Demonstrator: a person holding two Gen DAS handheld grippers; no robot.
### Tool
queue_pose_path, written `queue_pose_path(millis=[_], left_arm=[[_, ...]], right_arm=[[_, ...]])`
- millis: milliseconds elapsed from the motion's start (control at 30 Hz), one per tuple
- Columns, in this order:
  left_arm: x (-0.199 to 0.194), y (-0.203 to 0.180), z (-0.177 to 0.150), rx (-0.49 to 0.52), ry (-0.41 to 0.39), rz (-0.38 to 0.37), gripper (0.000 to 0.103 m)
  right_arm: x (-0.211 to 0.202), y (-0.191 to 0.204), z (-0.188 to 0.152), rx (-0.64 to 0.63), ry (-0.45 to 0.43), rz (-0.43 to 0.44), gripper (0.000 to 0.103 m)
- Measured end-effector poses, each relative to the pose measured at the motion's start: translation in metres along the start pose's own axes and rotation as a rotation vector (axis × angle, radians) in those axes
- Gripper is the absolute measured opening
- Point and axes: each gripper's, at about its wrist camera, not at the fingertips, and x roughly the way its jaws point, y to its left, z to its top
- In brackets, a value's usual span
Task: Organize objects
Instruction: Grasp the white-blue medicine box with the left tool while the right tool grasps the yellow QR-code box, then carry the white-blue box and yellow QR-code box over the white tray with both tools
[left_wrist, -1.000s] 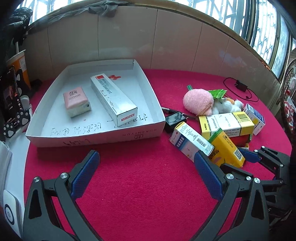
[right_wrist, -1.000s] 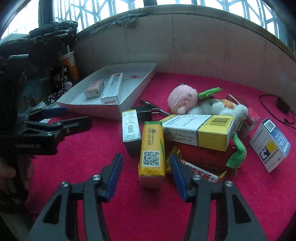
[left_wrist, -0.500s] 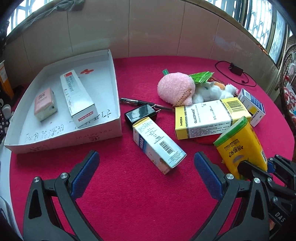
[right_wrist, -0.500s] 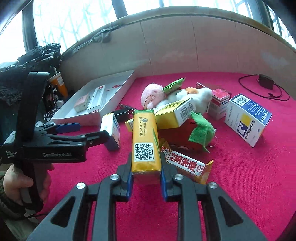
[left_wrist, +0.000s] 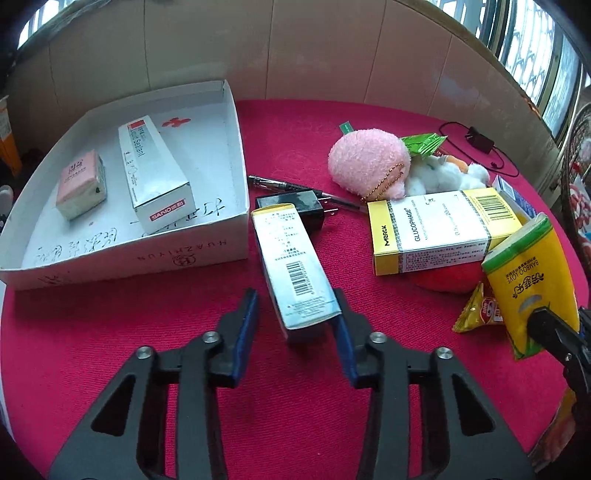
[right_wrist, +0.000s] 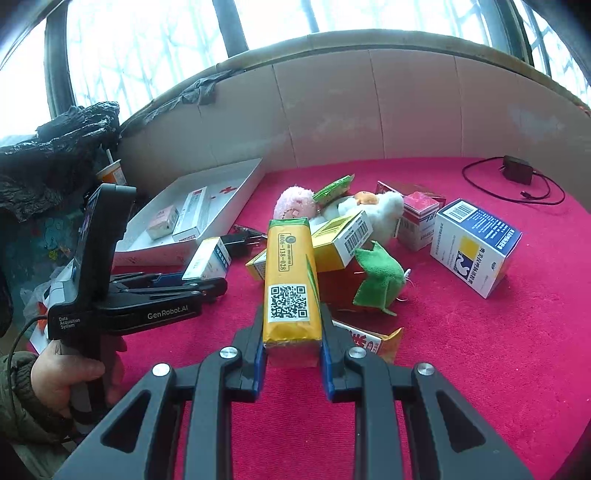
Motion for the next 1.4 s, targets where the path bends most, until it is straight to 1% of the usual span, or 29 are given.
queue_pose_path(millis=[33, 133, 333, 400, 467, 600, 667, 733, 900, 967, 1033, 1167, 1400], left_arm=[[-0.002, 0.003, -0.002, -0.008, -0.005, -0.011, 0.029], [-0.010, 0.007, -0.008, -0.007, -0.032, -0.018, 0.026], [-0.018, 0.004, -0.010, 0.014, -0.071, -0.021, 0.025], [-0.015, 0.002, -0.009, 0.020, -0.064, -0.013, 0.025], [-0.004, -0.002, -0.005, 0.028, -0.043, 0.001, 0.025], [0.005, -0.012, 0.003, 0.070, -0.033, 0.058, 0.025], [0.009, -0.016, 0.006, 0.089, -0.034, 0.075, 0.025], [0.015, -0.016, 0.006, 0.090, -0.007, 0.065, 0.025], [0.010, -0.012, 0.002, 0.075, -0.020, 0.023, 0.025], [0.004, -0.010, 0.000, 0.068, -0.041, 0.002, 0.025], [-0.005, -0.010, -0.002, 0.067, -0.082, -0.001, 0.025], [-0.023, -0.016, -0.009, 0.093, -0.144, 0.004, 0.025], [-0.049, -0.017, -0.015, 0.104, -0.212, 0.008, 0.025]], right_arm=[[-0.001, 0.002, 0.000, -0.006, -0.007, -0.003, 0.023], [-0.004, 0.007, 0.002, -0.018, -0.026, -0.008, 0.023], [-0.004, 0.010, 0.002, -0.020, -0.032, -0.011, 0.023], [-0.004, 0.009, 0.002, -0.018, -0.033, -0.010, 0.023], [-0.004, 0.009, 0.002, -0.018, -0.030, -0.009, 0.023], [-0.001, 0.008, 0.001, -0.009, -0.019, -0.001, 0.023], [-0.001, 0.007, 0.000, -0.006, -0.016, 0.000, 0.023], [-0.001, 0.007, 0.000, -0.004, -0.016, -0.002, 0.023], [-0.002, 0.006, 0.000, 0.000, -0.019, -0.004, 0.023], [-0.002, 0.006, 0.001, -0.003, -0.025, -0.003, 0.023], [-0.004, 0.008, 0.001, -0.009, -0.035, -0.005, 0.023], [-0.010, 0.010, 0.003, -0.017, -0.061, -0.011, 0.023], [-0.015, 0.017, 0.006, -0.024, -0.081, -0.013, 0.023]])
